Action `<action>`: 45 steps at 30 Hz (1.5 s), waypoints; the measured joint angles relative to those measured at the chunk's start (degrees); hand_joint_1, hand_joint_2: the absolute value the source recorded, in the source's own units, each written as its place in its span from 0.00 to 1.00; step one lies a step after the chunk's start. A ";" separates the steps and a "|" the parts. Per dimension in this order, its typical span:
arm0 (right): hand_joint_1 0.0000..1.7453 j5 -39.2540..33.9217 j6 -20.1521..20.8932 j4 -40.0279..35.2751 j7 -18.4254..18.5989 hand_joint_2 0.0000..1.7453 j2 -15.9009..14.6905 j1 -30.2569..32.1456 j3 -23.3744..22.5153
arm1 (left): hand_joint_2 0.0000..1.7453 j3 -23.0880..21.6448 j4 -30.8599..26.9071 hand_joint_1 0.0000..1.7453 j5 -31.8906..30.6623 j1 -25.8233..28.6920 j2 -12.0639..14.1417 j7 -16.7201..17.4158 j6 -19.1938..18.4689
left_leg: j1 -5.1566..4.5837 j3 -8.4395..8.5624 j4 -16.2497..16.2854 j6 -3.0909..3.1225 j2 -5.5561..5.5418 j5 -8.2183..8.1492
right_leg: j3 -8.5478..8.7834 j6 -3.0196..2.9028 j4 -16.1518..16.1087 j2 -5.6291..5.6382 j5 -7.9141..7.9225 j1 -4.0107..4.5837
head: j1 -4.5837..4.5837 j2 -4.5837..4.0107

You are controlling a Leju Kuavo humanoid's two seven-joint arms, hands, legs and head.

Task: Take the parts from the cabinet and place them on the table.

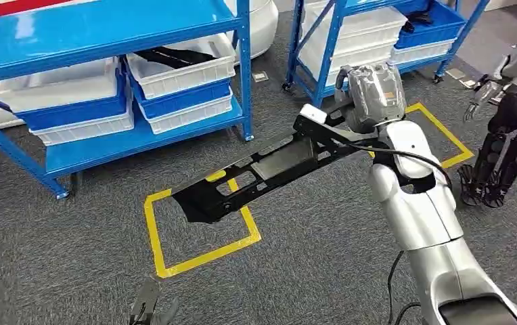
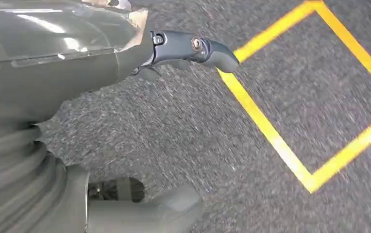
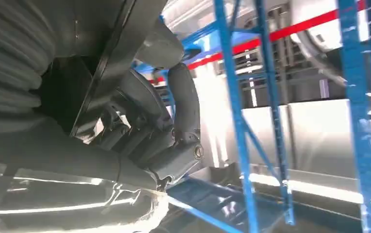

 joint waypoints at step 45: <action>0.96 -3.21 -4.11 -4.59 -3.80 1.00 -7.02 7.86 -4.68 | 1.00 -0.24 0.50 0.00 -3.28 -1.03 0.55 4.92 0.70 | -0.15 1.08 -2.71 -0.56 10.33 0.37 | -0.03 5.19 -0.85 -10.72 -0.30 -2.67 | 1.20 0.00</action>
